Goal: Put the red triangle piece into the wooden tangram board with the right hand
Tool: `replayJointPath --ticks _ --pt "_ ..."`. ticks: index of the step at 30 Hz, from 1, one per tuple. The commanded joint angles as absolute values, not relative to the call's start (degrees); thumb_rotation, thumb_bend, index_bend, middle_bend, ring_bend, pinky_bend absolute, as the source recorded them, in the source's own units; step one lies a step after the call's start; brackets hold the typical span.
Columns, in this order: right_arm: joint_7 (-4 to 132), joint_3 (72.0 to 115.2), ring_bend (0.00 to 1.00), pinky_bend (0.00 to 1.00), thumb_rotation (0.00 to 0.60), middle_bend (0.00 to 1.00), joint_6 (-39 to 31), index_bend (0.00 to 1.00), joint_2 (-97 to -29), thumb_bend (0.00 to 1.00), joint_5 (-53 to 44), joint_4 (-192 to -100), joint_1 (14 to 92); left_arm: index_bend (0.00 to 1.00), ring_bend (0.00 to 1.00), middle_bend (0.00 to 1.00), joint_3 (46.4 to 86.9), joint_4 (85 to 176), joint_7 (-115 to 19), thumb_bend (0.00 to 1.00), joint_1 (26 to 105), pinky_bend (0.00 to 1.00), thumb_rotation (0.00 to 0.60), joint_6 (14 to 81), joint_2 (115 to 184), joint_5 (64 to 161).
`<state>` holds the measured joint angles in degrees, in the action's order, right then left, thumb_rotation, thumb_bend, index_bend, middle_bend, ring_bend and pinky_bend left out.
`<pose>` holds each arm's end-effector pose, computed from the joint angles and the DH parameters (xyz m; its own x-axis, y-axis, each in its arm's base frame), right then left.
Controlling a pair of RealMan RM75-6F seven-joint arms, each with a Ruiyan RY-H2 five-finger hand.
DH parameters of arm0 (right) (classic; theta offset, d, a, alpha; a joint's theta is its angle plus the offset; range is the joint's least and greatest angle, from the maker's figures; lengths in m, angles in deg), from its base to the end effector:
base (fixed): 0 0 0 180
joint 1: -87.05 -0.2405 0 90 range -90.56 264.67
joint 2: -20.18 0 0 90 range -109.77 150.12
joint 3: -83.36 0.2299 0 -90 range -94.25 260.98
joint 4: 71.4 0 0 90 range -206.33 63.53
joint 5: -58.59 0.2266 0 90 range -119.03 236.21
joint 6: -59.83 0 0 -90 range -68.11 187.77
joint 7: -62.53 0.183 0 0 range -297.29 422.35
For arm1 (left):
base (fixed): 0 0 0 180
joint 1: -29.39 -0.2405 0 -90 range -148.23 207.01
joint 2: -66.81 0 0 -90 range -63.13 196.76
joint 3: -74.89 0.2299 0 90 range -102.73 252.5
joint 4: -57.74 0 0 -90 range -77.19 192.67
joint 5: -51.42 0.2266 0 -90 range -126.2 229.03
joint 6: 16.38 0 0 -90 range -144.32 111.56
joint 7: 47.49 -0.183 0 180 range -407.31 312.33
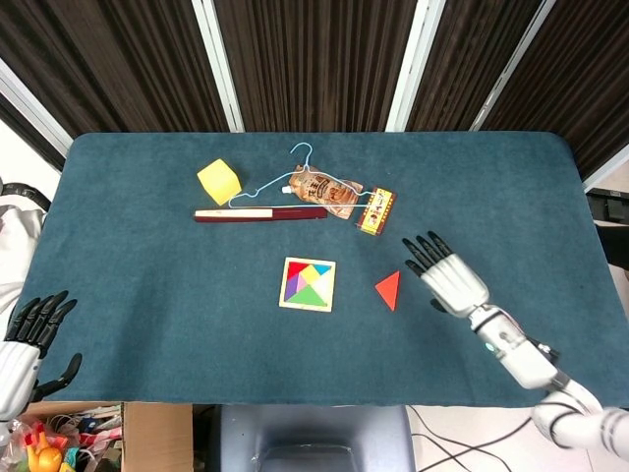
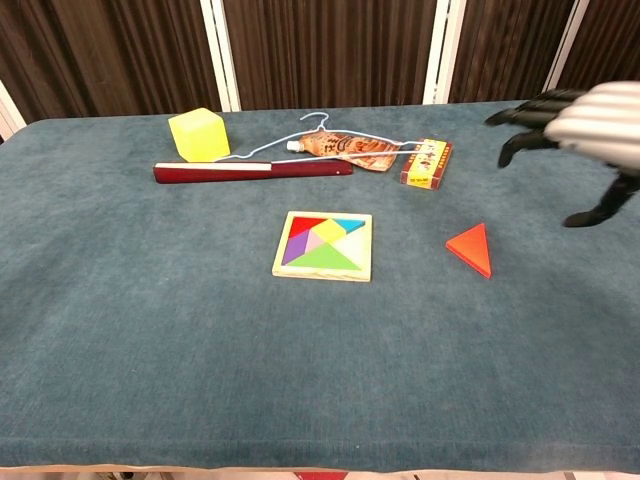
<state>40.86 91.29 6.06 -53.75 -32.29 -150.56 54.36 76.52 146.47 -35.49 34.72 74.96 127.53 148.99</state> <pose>-0.2028 -0.3578 0.0272 0.8261 -0.0004 0.5635 -0.4854 -0.5086 0.7112 -0.2777 0.2016 0.1448 0.3184 0.0031 0.9480 0.9260 -0.2153 -0.3103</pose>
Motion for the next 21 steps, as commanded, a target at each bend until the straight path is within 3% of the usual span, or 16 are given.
replayJointPath --ticks 1,6,21 --pt "37.1 91.7 0.00 0.00 0.600 0.00 10.0 0.38 -57.3 0.31 -30.2 -147.4 51.4 0.00 0.00 0.00 76.6 146.3 -35.2 0.44 34.5 0.02 0.600 75.3 127.5 149.0" --pt "33.1 90.9 0.00 0.00 0.600 0.00 13.0 0.40 -61.0 0.39 -28.7 -144.2 48.8 0.00 0.00 0.00 76.5 146.0 -34.1 0.44 34.1 0.02 0.600 76.5 127.3 149.2" --pt "28.2 88.9 0.00 0.00 0.600 0.00 15.9 0.41 -66.2 0.39 -24.9 -140.3 45.5 0.00 0.00 0.00 76.5 145.6 -33.5 0.44 34.4 0.02 0.600 76.2 127.3 149.1"
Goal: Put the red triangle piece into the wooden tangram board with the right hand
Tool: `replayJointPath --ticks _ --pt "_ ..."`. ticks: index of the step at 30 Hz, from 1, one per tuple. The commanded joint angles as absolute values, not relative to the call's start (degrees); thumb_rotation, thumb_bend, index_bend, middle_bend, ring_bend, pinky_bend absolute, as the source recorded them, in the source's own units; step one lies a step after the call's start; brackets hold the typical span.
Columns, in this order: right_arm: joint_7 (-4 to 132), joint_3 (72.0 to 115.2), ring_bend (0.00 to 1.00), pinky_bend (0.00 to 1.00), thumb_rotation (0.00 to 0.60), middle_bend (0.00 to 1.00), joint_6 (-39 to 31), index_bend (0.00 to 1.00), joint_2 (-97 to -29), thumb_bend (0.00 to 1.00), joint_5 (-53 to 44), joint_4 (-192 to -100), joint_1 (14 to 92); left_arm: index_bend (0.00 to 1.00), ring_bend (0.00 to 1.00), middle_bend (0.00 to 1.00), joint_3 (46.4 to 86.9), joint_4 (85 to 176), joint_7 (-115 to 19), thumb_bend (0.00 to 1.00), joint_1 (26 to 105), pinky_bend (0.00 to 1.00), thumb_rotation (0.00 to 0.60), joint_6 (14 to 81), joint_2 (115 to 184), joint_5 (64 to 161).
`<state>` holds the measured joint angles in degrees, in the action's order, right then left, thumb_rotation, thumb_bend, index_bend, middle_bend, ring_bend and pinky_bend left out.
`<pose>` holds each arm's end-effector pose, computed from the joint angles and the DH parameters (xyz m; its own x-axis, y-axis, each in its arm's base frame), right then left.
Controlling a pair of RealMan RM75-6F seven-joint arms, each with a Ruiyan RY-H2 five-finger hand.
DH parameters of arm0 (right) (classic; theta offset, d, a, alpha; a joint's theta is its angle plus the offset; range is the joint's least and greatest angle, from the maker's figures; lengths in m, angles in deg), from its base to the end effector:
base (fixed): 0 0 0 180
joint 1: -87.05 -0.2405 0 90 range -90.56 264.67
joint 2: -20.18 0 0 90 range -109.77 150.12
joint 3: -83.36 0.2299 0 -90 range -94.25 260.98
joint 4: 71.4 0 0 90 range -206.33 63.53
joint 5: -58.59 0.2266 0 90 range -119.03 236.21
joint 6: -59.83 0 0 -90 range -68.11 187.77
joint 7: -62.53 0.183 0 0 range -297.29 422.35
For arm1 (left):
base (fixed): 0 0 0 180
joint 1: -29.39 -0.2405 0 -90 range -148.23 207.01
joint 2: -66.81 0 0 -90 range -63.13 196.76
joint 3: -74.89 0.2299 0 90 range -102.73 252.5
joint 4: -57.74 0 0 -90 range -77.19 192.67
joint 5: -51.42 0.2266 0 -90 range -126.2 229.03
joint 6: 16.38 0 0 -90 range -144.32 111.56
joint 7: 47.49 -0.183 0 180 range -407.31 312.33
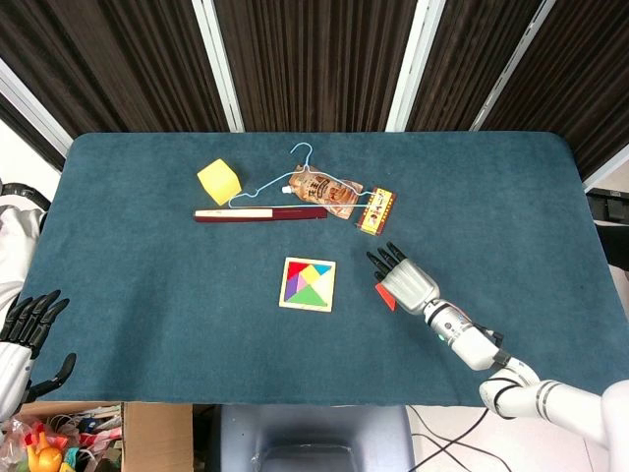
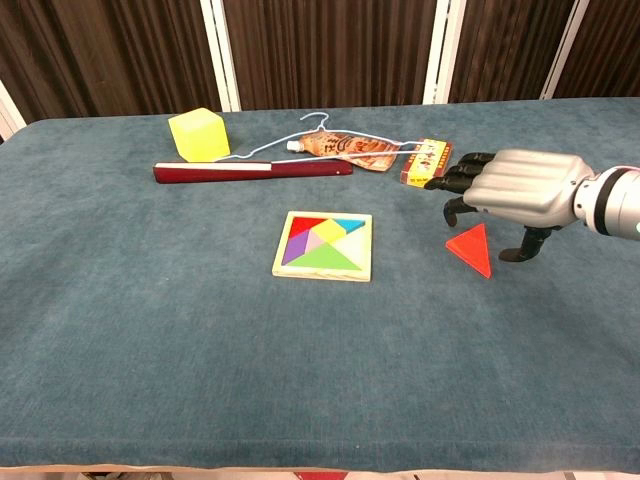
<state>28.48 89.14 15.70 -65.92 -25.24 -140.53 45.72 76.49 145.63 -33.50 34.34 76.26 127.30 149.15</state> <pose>-0.1883 -0.3776 -0.0487 0.9246 -0.0012 0.3810 -0.3078 -0.5918 0.7450 -0.2798 0.1998 0.1507 0.2993 -0.0103 0.9541 0.9308 -0.2169 -0.2943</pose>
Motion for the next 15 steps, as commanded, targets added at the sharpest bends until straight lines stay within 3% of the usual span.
replayJointPath --ticks 1,15 --pt "27.9 88.9 0.00 0.00 0.600 0.00 15.9 0.41 -66.3 0.39 -24.7 -140.2 45.4 0.00 0.00 0.00 76.5 145.6 -33.4 0.44 34.3 0.02 0.600 76.3 127.2 149.1" --pt "25.7 87.9 0.00 0.00 0.600 0.00 16.3 0.45 -67.5 0.40 -21.5 -139.8 44.0 0.00 0.00 0.00 76.5 145.5 -33.0 0.44 34.3 0.02 0.600 76.5 127.2 149.2"
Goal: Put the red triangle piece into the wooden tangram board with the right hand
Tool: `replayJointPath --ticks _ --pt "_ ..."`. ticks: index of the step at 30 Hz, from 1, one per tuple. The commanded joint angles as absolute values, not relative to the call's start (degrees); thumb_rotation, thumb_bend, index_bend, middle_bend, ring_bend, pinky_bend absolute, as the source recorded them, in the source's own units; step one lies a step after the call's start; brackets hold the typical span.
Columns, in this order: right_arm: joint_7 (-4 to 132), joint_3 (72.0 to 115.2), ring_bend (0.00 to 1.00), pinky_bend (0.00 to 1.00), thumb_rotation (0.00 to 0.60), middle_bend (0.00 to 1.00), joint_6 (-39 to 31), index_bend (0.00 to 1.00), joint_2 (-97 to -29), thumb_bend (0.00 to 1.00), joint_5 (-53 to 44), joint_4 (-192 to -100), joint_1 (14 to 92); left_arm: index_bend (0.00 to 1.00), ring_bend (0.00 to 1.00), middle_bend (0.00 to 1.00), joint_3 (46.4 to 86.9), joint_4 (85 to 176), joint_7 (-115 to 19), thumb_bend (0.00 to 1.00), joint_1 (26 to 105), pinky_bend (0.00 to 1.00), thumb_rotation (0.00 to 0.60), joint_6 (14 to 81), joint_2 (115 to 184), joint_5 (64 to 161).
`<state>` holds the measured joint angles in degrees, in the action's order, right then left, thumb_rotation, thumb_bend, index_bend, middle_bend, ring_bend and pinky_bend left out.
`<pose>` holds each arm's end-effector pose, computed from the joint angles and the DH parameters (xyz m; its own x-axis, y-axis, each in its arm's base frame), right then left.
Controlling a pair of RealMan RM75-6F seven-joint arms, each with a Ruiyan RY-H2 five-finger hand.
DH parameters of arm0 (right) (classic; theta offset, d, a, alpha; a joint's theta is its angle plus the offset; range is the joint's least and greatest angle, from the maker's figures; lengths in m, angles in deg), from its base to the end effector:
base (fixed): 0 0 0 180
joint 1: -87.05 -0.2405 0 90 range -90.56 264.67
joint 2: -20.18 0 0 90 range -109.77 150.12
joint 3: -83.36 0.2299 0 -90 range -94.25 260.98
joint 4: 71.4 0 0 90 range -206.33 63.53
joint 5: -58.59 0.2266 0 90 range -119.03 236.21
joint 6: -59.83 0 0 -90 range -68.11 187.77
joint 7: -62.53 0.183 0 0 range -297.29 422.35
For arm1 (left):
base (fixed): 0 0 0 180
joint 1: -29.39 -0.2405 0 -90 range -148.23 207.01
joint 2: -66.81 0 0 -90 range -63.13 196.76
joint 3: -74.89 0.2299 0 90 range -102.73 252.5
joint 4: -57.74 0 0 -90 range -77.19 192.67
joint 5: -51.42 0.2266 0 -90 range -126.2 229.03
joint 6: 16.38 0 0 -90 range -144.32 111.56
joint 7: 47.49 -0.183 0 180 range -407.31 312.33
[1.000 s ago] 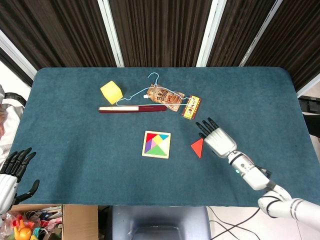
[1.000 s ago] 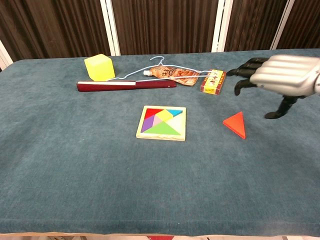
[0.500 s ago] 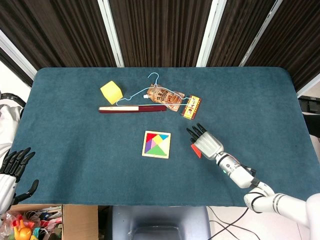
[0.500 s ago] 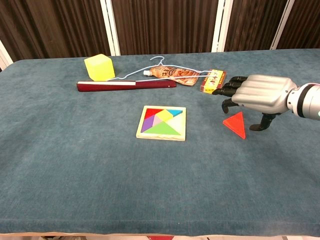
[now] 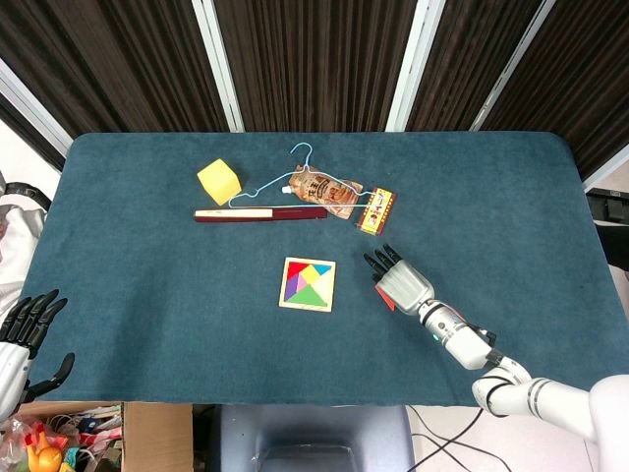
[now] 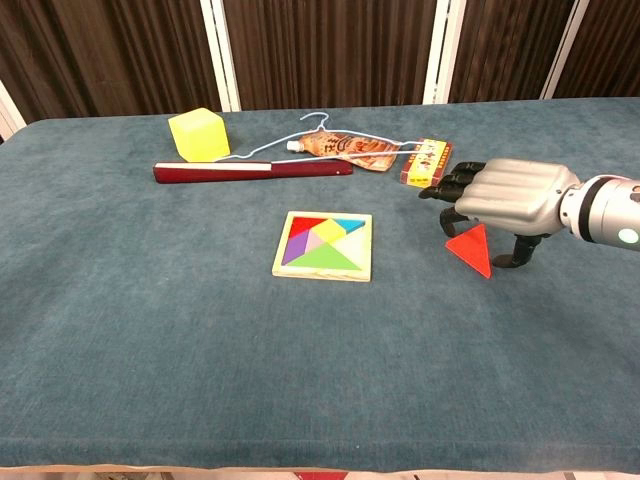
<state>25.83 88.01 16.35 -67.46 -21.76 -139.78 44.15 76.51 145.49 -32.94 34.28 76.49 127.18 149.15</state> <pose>-0.1868 -0.3786 -0.0587 0.9337 -0.0123 0.3578 -0.2944 -0.5949 0.7480 -0.2803 0.1995 0.1522 0.2937 -0.0117 0.9558 0.9324 -0.2168 -0.2892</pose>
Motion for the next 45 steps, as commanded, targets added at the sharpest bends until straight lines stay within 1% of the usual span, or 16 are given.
replayJointPath --ticks 1,9,14,23,27,31,34,41,45 --pt "25.5 87.9 0.00 0.00 0.600 0.00 16.3 0.45 -67.6 0.40 -21.4 -139.9 43.9 0.00 0.00 0.00 76.5 145.5 -33.0 0.44 34.3 0.02 0.600 76.5 127.1 149.2" --pt "25.0 87.4 0.00 0.00 0.600 0.00 16.1 0.52 -68.0 0.47 -20.1 -139.9 43.4 0.00 0.00 0.00 76.4 145.5 -32.5 0.44 34.2 0.02 0.600 76.7 127.1 149.0" --pt "24.5 87.3 0.00 0.00 0.600 0.00 15.8 0.59 -68.0 0.51 -19.6 -140.1 42.9 0.00 0.00 0.00 76.4 145.4 -32.1 0.44 34.3 0.02 0.600 76.7 127.0 149.0" --pt "24.6 89.3 0.00 0.00 0.600 0.00 12.1 0.60 -65.7 0.51 -19.8 -144.9 42.0 0.00 0.00 0.00 76.5 145.3 -32.0 0.44 34.1 0.02 0.600 77.1 127.0 149.3" --pt "22.0 91.0 0.00 0.00 0.600 0.00 12.1 0.59 -65.5 0.51 -18.4 -146.9 40.4 0.00 0.00 0.00 76.5 145.4 -32.0 0.44 34.1 0.02 0.600 77.1 126.9 149.2" --pt "17.7 93.1 0.00 0.00 0.600 0.00 12.8 0.59 -67.9 0.51 -15.7 -147.1 37.6 0.00 0.00 0.00 76.5 145.3 -31.8 0.44 34.1 0.02 0.600 77.3 126.9 149.4" --pt "13.6 94.1 0.00 0.00 0.600 0.00 13.1 0.59 -71.2 0.51 -13.0 -145.9 35.5 0.00 0.00 0.00 76.4 145.1 -31.1 0.44 34.0 0.02 0.600 77.4 126.7 149.2" --pt "6.0 93.4 0.00 0.00 0.600 0.00 12.8 0.58 -78.4 0.51 -9.3 -140.9 32.5 0.00 0.00 0.00 76.6 144.6 -29.8 0.44 33.8 0.02 0.600 78.0 126.5 149.6" --pt "3.9 93.0 0.00 0.00 0.600 0.00 12.6 0.57 -81.1 0.51 -7.5 -138.7 31.6 0.00 0.00 0.00 76.7 144.5 -29.1 0.44 33.7 0.02 0.600 78.3 126.3 149.8"
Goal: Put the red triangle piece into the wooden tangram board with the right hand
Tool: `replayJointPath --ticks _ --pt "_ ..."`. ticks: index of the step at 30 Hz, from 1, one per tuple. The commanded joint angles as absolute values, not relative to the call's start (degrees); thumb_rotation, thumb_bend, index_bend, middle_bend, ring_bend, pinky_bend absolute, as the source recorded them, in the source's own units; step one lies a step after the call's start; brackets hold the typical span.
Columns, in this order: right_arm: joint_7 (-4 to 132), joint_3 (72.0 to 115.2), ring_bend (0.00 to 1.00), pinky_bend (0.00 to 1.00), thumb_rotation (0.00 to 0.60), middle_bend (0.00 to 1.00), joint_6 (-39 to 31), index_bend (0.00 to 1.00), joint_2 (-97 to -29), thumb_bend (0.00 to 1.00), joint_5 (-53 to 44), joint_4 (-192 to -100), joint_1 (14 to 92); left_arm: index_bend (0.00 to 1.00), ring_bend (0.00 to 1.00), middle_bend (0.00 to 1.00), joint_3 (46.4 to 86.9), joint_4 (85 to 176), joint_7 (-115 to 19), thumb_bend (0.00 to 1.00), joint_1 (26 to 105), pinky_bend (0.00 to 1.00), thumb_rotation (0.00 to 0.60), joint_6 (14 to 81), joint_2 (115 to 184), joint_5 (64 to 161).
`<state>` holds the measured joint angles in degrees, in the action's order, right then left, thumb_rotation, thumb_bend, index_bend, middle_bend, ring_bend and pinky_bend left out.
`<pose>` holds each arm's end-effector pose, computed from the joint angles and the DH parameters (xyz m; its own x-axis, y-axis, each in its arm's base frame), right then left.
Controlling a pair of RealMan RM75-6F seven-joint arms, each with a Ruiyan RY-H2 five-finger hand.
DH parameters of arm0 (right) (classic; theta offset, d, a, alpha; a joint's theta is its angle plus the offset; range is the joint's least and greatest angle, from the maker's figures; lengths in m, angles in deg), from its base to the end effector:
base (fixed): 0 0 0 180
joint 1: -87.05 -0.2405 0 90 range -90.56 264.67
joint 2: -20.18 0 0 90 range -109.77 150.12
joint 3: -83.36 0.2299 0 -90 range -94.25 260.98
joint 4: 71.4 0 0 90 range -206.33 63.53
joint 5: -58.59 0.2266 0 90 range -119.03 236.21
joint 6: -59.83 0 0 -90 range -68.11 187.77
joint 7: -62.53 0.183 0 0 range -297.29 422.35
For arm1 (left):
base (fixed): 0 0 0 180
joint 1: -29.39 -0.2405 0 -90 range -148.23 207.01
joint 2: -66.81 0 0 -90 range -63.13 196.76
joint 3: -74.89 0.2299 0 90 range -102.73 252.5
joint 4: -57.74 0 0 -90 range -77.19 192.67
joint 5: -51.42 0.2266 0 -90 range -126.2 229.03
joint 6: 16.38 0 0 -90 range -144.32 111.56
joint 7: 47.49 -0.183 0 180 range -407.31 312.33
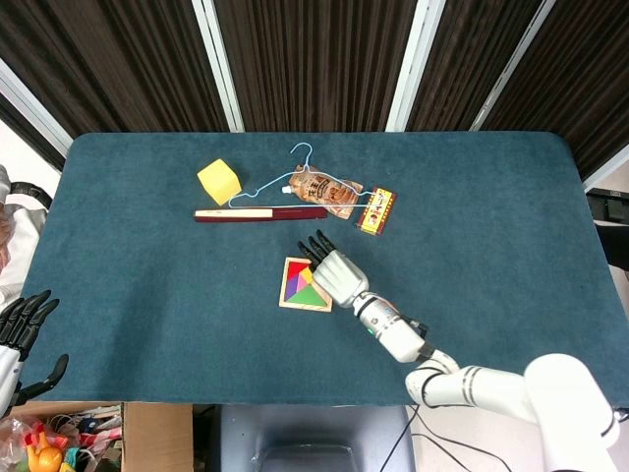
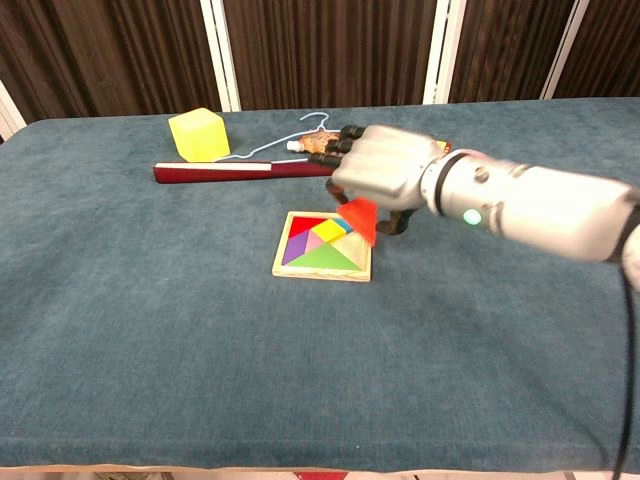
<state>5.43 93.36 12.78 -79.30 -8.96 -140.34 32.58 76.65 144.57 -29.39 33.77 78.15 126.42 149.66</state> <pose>-0.0614 -0.3883 -0.1054 0.9078 0.1910 0.3734 -0.2027 -0.5797 0.7892 -0.2824 0.1961 0.1609 0.2581 -0.0199 0.9659 0.9402 -0.2250 -0.2559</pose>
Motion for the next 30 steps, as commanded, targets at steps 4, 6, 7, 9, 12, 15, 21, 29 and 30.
replayJointPath --ticks 4,6,7,9,12,15,21,29,30 --pt "2.8 92.8 0.00 0.00 0.600 0.00 12.2 0.57 -82.4 0.51 -6.4 -137.5 31.0 0.00 0.00 0.00 76.9 144.3 -29.0 0.44 33.7 0.02 0.600 78.7 126.3 150.4" --pt "2.3 92.8 0.00 0.00 0.600 0.00 12.0 0.57 -82.7 0.51 -5.7 -137.2 30.8 0.00 0.00 0.00 76.9 144.3 -29.1 0.44 33.7 0.02 0.600 78.6 126.3 150.4" --pt "2.0 92.7 0.00 0.00 0.600 0.00 12.0 0.57 -82.8 0.51 -5.5 -137.0 30.6 0.00 0.00 0.00 76.9 144.3 -29.1 0.44 33.7 0.02 0.600 78.7 126.3 150.5" --pt "1.9 92.7 0.00 0.00 0.600 0.00 12.0 0.57 -82.9 0.51 -5.3 -137.0 30.5 0.00 0.00 0.00 76.9 144.3 -29.1 0.44 33.7 0.02 0.600 78.7 126.3 150.5" --pt "1.3 92.6 0.00 0.00 0.600 0.00 11.9 0.57 -83.1 0.51 -4.8 -136.8 30.2 0.00 0.00 0.00 76.9 144.3 -29.0 0.44 33.7 0.02 0.600 78.8 126.3 150.5" --pt "0.5 92.4 0.00 0.00 0.600 0.00 11.9 0.56 -83.5 0.51 -3.9 -136.5 29.9 0.00 0.00 0.00 76.8 144.2 -28.4 0.44 33.7 0.02 0.600 78.9 126.2 150.3" --pt "0.0 91.6 0.00 0.00 0.600 0.00 11.9 0.52 -84.1 0.51 -2.9 -136.0 29.4 0.00 0.00 0.00 76.8 144.2 -28.3 0.44 33.8 0.02 0.600 78.8 126.1 150.4" --pt "-0.3 90.8 0.00 0.00 0.600 0.00 11.2 0.46 -84.2 0.51 -2.4 -136.4 29.1 0.00 0.00 0.00 76.8 144.1 -28.1 0.44 33.8 0.02 0.600 79.1 126.0 150.6" --pt "-0.4 90.7 0.00 0.00 0.600 0.00 11.1 0.46 -84.2 0.51 -2.4 -136.5 29.1 0.00 0.00 0.00 76.8 144.2 -28.1 0.44 33.8 0.02 0.600 79.0 126.0 150.7"
